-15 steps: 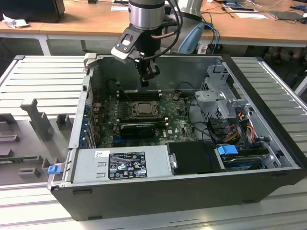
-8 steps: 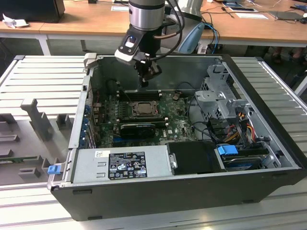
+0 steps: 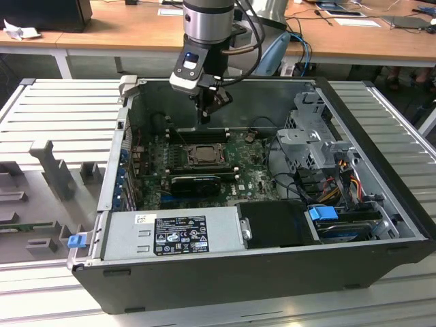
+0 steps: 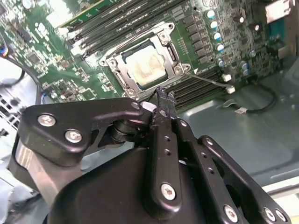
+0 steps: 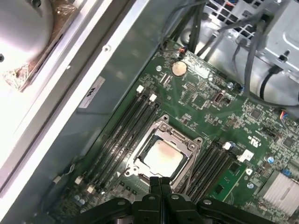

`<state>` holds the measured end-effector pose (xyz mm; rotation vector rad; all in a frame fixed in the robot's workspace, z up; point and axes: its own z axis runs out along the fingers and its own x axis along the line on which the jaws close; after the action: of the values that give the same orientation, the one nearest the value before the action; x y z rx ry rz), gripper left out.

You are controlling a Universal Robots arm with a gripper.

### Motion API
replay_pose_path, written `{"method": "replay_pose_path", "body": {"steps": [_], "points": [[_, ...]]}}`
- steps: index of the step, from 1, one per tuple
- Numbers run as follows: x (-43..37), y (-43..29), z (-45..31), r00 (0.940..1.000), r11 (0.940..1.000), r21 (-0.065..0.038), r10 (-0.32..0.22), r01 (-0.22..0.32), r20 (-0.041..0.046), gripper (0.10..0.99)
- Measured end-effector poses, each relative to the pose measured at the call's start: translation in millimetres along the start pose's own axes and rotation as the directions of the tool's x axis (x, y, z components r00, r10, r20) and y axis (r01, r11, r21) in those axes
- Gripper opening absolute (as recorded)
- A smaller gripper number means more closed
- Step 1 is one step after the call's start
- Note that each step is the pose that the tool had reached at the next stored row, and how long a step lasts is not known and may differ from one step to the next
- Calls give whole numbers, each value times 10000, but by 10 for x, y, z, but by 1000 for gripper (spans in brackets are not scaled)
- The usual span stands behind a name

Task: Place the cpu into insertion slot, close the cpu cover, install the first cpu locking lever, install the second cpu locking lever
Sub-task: 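Install the first cpu locking lever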

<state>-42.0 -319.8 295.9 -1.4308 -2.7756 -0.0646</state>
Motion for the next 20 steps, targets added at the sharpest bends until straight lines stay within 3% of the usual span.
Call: {"method": "replay_pose_path", "body": {"steps": [5, 9, 13, 14, 16, 18, 19, 20], "points": [[0, 0, 1, 9957, 9957, 31, -922, 922, -27, 106], [0, 0, 5, 9810, 9810, 63, -1939, 1939, -62, 106], [0, 0, 9, 9560, 9560, 92, -2932, 2933, -98, 106], [0, 0, 10, 9429, 9429, 101, -3329, 3330, -115, 106], [0, 0, 11, 9305, 9305, 110, -3660, 3662, -128, 106], [0, 0, 13, 9139, 9138, 118, -4057, 4059, -146, 106], [0, -1, 13, 8976, 8976, 126, -4405, 4407, -161, 106], [0, 0, 14, 8858, 8858, 130, -4637, 4639, -172, 106]]}}
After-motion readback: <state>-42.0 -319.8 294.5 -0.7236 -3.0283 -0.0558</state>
